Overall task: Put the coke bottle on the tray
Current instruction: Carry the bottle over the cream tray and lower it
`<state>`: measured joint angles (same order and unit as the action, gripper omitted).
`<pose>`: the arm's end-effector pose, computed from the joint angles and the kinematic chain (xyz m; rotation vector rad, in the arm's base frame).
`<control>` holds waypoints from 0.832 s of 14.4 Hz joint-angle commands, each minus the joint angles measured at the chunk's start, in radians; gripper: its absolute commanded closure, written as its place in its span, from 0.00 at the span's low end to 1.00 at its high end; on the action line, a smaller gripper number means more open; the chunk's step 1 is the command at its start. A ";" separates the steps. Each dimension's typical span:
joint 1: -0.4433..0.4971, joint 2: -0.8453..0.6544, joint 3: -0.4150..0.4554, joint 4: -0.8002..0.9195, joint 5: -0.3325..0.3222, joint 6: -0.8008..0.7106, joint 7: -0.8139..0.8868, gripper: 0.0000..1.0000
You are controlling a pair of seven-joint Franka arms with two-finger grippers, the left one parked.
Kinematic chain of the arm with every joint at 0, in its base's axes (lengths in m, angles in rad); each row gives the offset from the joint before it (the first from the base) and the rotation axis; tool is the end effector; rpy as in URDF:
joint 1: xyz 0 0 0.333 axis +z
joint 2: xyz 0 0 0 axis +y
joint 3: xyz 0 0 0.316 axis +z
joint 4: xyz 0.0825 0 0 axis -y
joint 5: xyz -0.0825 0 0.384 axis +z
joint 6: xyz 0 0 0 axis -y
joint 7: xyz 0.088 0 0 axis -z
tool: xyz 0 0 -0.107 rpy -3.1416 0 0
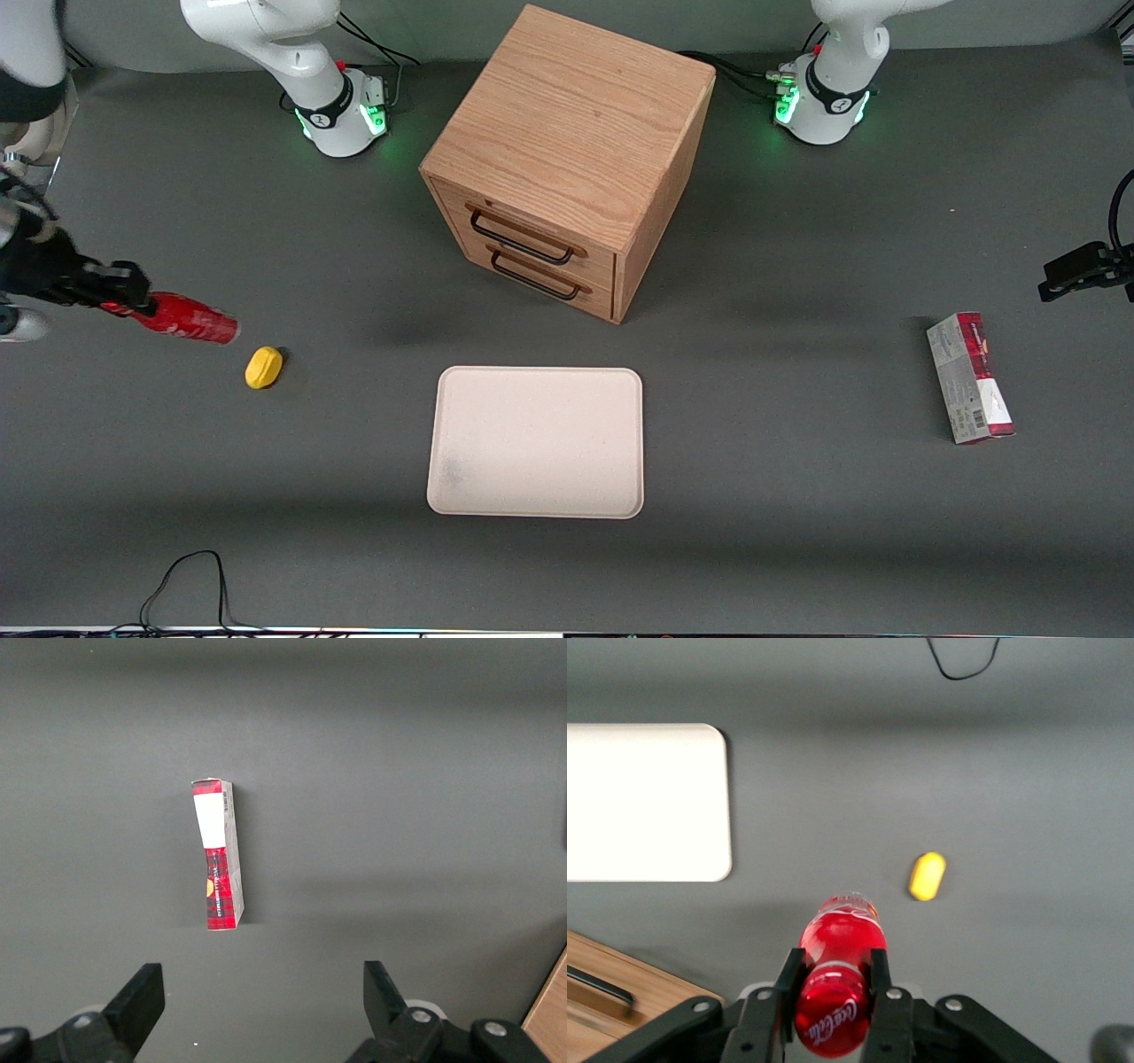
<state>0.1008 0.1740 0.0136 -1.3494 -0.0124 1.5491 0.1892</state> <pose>0.6026 0.0671 0.6259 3.1330 -0.1183 0.0422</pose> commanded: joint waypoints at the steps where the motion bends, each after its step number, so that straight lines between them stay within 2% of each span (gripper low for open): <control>1: -0.042 0.136 0.168 0.192 -0.035 -0.031 0.229 1.00; 3: -0.042 0.237 0.273 0.280 -0.064 0.002 0.337 1.00; 5: -0.032 0.323 0.359 0.297 -0.136 0.087 0.426 1.00; 8: 0.049 0.468 0.367 0.303 -0.244 0.256 0.513 1.00; 10: 0.066 0.541 0.362 0.309 -0.265 0.342 0.518 1.00; 12: 0.079 0.600 0.362 0.309 -0.314 0.403 0.520 1.00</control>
<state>0.1680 0.7086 0.3705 -1.1169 -0.2726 1.9352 0.6858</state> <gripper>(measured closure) 0.670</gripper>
